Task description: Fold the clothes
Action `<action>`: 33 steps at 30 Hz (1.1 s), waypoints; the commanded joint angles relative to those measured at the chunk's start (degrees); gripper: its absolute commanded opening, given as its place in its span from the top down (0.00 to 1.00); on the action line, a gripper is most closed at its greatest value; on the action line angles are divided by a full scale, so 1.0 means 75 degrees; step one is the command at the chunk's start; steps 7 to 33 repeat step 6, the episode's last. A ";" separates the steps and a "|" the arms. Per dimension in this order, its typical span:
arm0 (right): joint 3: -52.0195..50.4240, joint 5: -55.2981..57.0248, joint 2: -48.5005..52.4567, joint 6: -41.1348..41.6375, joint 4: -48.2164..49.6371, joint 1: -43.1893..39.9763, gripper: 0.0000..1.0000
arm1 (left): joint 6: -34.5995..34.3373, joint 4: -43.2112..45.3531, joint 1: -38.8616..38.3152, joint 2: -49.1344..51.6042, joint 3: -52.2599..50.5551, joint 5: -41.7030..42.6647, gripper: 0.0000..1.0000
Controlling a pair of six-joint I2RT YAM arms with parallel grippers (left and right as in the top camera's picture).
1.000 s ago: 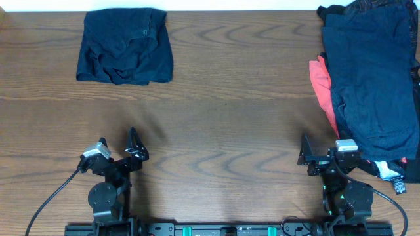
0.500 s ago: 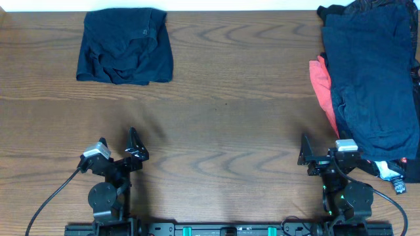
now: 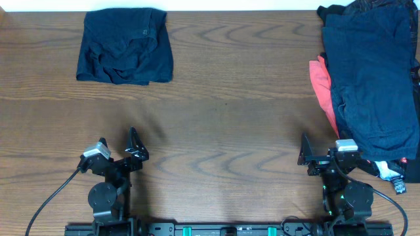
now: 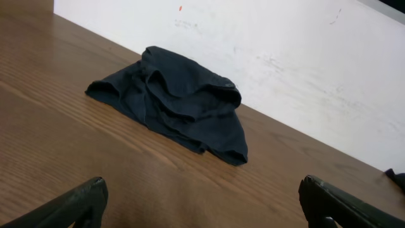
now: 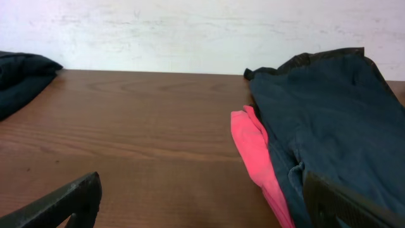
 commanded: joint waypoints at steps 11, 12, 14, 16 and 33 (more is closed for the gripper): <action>-0.0050 0.0047 -0.0052 -0.0055 0.0000 -0.0093 0.01 | 0.0015 -0.0358 -0.0032 -0.0050 -0.0067 0.0055 0.02; -0.0050 0.0047 -0.0052 -0.0055 0.0000 -0.0093 0.01 | 0.0015 -0.0358 -0.0032 -0.0050 -0.0067 0.0055 0.02; -0.0050 0.0047 -0.0052 -0.0055 0.0000 -0.0093 0.01 | 0.0015 -0.0358 -0.0032 -0.0050 -0.0067 0.0055 0.02; -0.0050 0.0047 -0.0052 -0.0055 0.0000 -0.0093 0.01 | 0.0015 -0.0358 -0.0032 -0.0050 -0.0067 0.0055 0.02; -0.0050 0.0047 -0.0052 -0.0055 0.0000 -0.0093 0.01 | 0.0015 -0.0358 -0.0032 -0.0050 -0.0067 0.0055 0.02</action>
